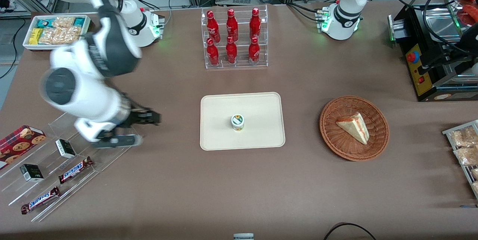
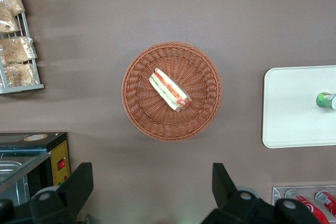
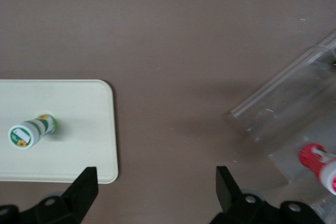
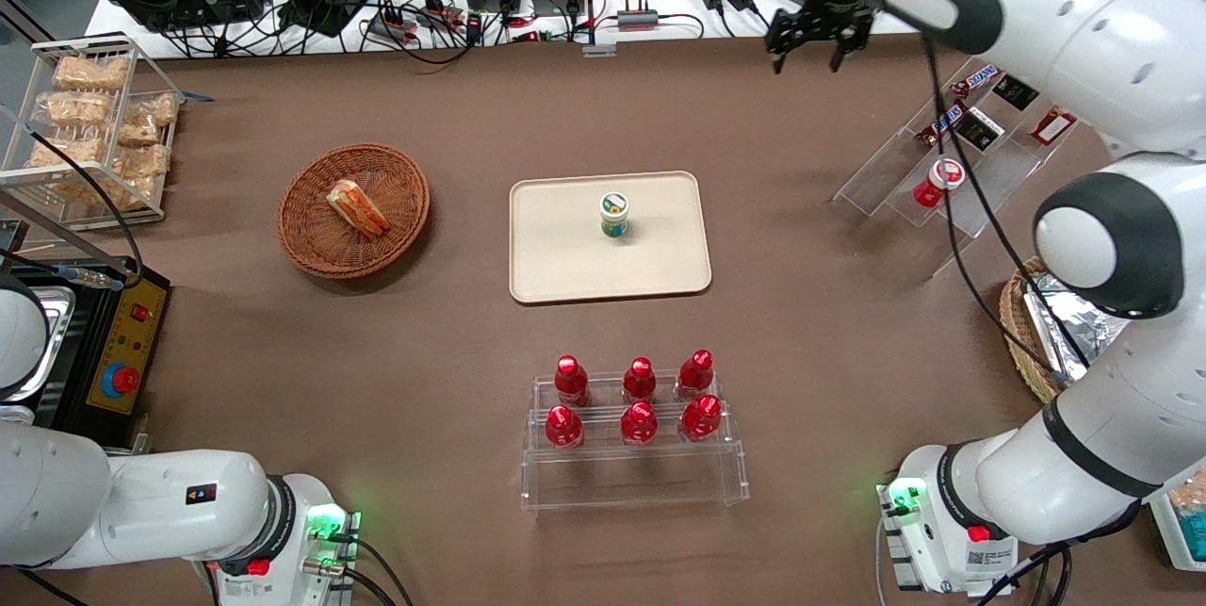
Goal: Place green gum on tray
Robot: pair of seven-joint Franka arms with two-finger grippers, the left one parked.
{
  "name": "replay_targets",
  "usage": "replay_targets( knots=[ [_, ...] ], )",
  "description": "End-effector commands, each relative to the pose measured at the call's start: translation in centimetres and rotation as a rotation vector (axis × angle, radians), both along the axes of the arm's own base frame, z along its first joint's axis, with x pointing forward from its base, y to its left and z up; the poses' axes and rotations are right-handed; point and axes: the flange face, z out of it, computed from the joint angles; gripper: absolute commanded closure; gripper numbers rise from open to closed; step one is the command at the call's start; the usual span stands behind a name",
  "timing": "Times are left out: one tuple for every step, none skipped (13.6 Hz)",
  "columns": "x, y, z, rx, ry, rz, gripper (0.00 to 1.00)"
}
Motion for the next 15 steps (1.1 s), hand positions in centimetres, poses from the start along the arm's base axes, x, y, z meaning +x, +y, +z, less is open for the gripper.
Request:
replay_targets(
  knots=[
    [-1.8, -5.6, 1.6, 0.037, 0.000, -0.046, 0.00],
    [-2.0, -7.0, 1.9, 0.042, -0.005, -0.008, 0.00],
    [-2.3, -8.5, 2.3, 0.048, -0.012, 0.031, 0.00],
    [-2.9, -10.2, 2.9, 0.043, -0.021, 0.046, 0.00],
    [-3.5, -11.7, 3.4, 0.043, -0.026, 0.042, 0.00],
    [-4.2, -13.1, 4.1, 0.043, -0.018, 0.028, 0.00],
    [-4.8, -14.3, 4.6, 0.042, 0.002, 0.026, 0.00],
    [-5.3, -15.5, 5.1, 0.037, 0.012, 0.029, 0.00],
    [-5.8, -16.6, 5.5, 0.028, 0.026, 0.035, 0.00],
    [-6.3, -17.5, 5.9, 0.021, 0.040, 0.032, 0.00],
    [-6.9, -18.1, 6.3, 0.010, 0.057, 0.026, 0.00],
    [-7.4, -18.6, 6.7, -0.002, 0.077, 0.021, 0.00],
    [-8.0, -19.1, 7.0, -0.007, 0.094, 0.011, 0.00],
    [-8.3, -19.3, 7.4, -0.006, 0.100, 0.007, 0.00],
    [-8.6, -19.6, 7.8, -0.007, 0.105, 0.000, 0.00]
  ],
)
